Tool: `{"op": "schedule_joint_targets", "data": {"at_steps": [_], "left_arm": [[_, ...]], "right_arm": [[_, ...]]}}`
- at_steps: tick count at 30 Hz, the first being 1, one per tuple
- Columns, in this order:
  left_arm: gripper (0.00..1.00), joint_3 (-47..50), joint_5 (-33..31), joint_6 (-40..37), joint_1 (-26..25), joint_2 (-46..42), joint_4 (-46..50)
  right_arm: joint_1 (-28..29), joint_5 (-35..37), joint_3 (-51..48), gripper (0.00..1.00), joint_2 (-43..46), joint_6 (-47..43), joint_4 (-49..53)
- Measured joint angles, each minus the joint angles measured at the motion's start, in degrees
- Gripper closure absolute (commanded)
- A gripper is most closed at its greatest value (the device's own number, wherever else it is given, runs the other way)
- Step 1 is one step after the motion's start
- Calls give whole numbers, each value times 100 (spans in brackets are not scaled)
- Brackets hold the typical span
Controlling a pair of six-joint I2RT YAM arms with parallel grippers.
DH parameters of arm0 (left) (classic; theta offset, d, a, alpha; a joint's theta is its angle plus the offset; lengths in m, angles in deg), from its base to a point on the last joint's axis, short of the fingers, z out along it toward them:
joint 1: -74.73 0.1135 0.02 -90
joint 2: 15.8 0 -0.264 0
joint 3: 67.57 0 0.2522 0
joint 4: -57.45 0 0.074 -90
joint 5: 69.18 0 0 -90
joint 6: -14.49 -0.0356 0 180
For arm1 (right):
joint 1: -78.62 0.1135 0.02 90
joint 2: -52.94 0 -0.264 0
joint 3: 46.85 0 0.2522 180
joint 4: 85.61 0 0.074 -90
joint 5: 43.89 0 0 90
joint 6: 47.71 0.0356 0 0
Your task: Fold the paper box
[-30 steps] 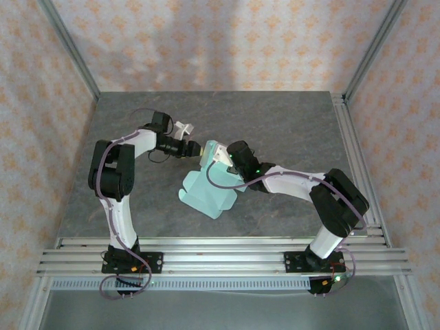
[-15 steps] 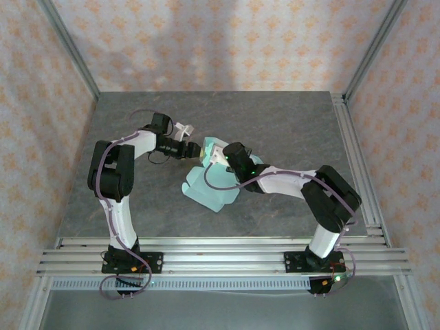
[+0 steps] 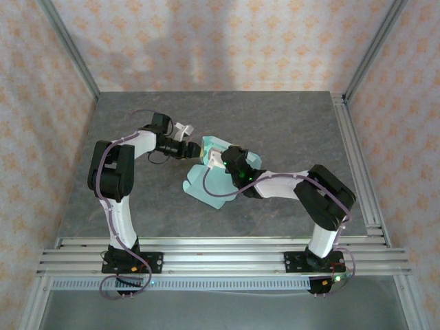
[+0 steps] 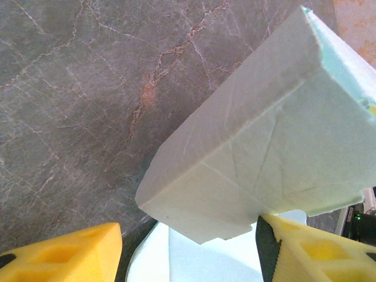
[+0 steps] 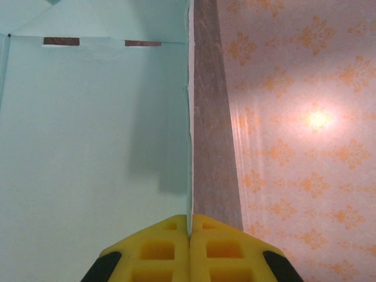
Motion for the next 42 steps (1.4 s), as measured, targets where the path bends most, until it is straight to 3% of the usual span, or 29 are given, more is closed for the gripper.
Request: {"op": "schedule_joint_targets", "data": {"at_steps": [20, 31, 38, 42], "left_arm": [[40, -33, 37, -133, 0, 0, 155], [40, -501, 286, -498, 2, 44, 463], [35, -693, 299, -820, 7, 79, 623], [26, -734, 284, -927, 7, 81, 643]], "right_arm": [[114, 256, -302, 100, -356, -702, -1180], [179, 378, -350, 100, -385, -745, -1318], [184, 387, -363, 100, -385, -741, -1318], [184, 385, -363, 100, -385, -739, -1318]]}}
